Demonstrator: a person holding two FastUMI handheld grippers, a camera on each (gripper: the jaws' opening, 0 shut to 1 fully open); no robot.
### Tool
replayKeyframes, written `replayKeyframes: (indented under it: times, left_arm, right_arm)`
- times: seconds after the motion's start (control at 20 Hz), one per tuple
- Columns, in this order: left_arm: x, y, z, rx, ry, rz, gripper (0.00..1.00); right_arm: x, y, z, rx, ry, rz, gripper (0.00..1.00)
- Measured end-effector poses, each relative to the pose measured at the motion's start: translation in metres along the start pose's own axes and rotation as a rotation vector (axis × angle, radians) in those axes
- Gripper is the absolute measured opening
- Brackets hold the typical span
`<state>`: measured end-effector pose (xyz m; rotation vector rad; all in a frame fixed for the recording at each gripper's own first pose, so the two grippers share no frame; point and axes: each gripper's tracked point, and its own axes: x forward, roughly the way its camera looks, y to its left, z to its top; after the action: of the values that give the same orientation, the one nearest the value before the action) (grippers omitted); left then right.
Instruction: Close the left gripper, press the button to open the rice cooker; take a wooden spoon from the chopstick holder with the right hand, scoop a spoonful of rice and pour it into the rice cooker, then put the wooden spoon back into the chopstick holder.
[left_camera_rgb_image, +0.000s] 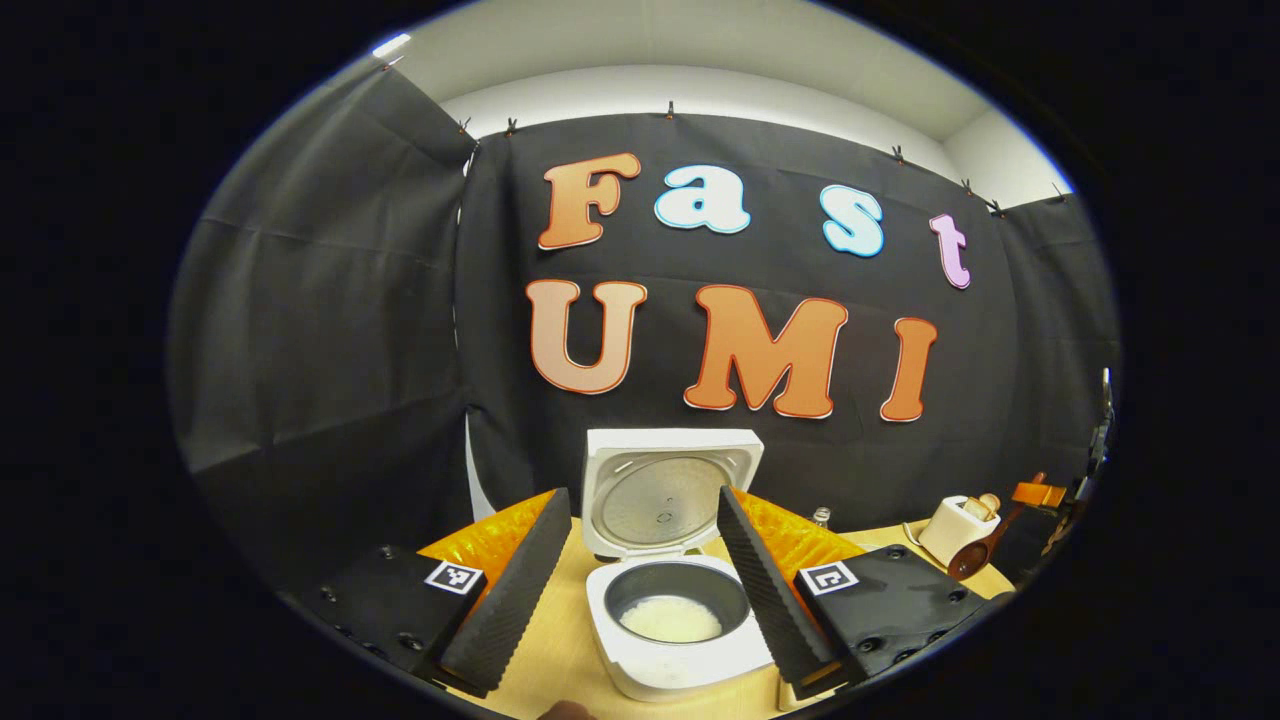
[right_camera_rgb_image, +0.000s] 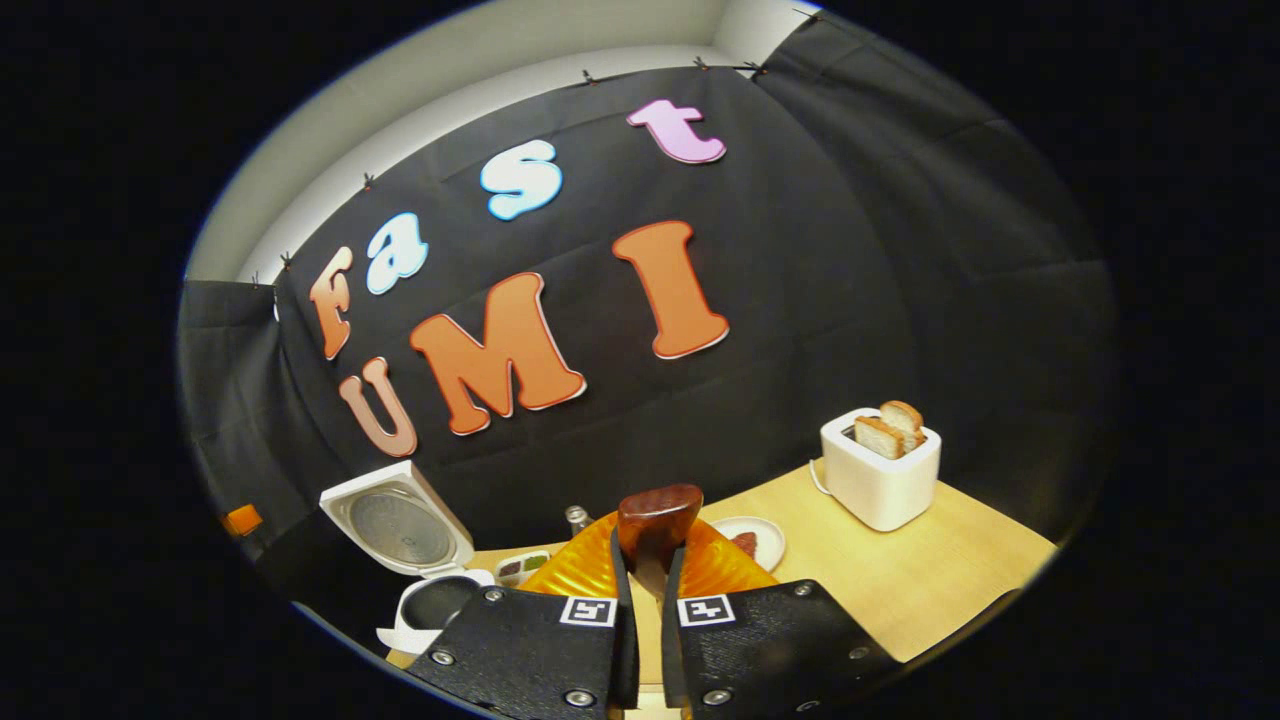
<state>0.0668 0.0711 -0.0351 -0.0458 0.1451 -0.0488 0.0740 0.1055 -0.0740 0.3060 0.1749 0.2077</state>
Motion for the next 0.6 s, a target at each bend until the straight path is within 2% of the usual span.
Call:
replayKeyframes:
  times: [0.2, 0.6]
  left_arm:
    - [0.006, -0.033, 0.003, 0.005, -0.002, -0.013, 0.99]
    - [0.007, -0.055, -0.005, 0.032, 0.019, 0.011, 0.99]
  right_arm:
    - [0.005, -0.051, -0.031, 0.048, 0.042, -0.051, 0.08]
    - [0.028, -0.085, -0.120, 0.052, 0.205, -0.082, 0.08]
